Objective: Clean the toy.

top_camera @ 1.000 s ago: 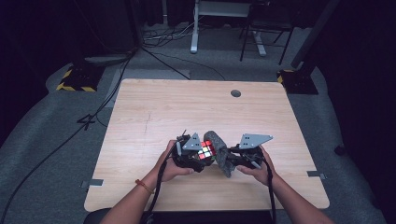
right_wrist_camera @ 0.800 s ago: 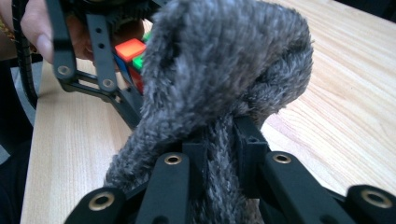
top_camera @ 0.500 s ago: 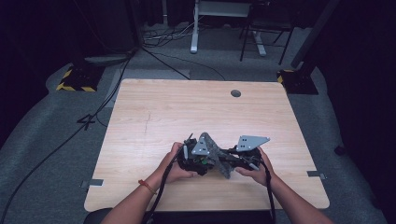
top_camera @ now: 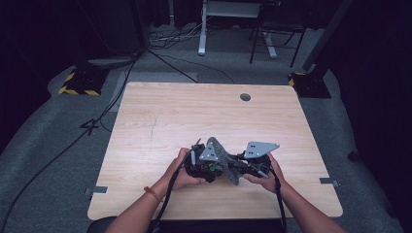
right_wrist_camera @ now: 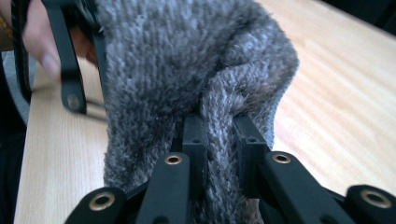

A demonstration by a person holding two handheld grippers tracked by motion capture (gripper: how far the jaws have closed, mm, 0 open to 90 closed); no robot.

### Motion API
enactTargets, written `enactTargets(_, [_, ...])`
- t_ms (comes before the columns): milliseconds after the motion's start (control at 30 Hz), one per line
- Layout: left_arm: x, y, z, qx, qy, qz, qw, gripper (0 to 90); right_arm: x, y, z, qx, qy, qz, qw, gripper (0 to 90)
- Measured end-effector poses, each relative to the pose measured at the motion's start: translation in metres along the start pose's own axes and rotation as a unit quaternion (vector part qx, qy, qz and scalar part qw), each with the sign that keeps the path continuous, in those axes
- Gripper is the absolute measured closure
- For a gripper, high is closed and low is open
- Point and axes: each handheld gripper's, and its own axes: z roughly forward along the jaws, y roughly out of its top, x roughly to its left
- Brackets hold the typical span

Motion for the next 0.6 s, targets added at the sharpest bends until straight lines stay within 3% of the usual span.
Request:
enactTargets(67, [-0.001, 0.001, 0.001, -0.002, -0.001, 0.005, 1.0000, 33.6, -0.002, -0.001, 0.002, 0.010, -0.008, -0.003, 0.9999, 78.2])
enactTargets(167, [0.000, 0.002, -0.005, -0.010, 0.003, 0.005, 0.9999, 33.7, -0.012, -0.008, 0.007, 0.047, -0.020, 0.010, 0.9987, 78.3])
enactTargets(300, [0.008, 0.001, -0.018, -0.040, 0.009, -0.012, 0.9991, 33.7, -0.020, -0.018, 0.008, 0.071, -0.019, 0.024, 0.9970, 78.3])
enactTargets(367, [0.011, 0.000, -0.023, -0.052, 0.008, -0.021, 0.9984, 33.7, -0.020, -0.018, 0.008, 0.070, -0.013, 0.027, 0.9971, 78.3])
enactTargets(600, [0.008, -0.002, -0.016, -0.017, 0.014, -0.006, 0.9997, 33.6, -0.005, -0.008, 0.002, 0.034, -0.005, -0.006, 0.9994, 78.2])
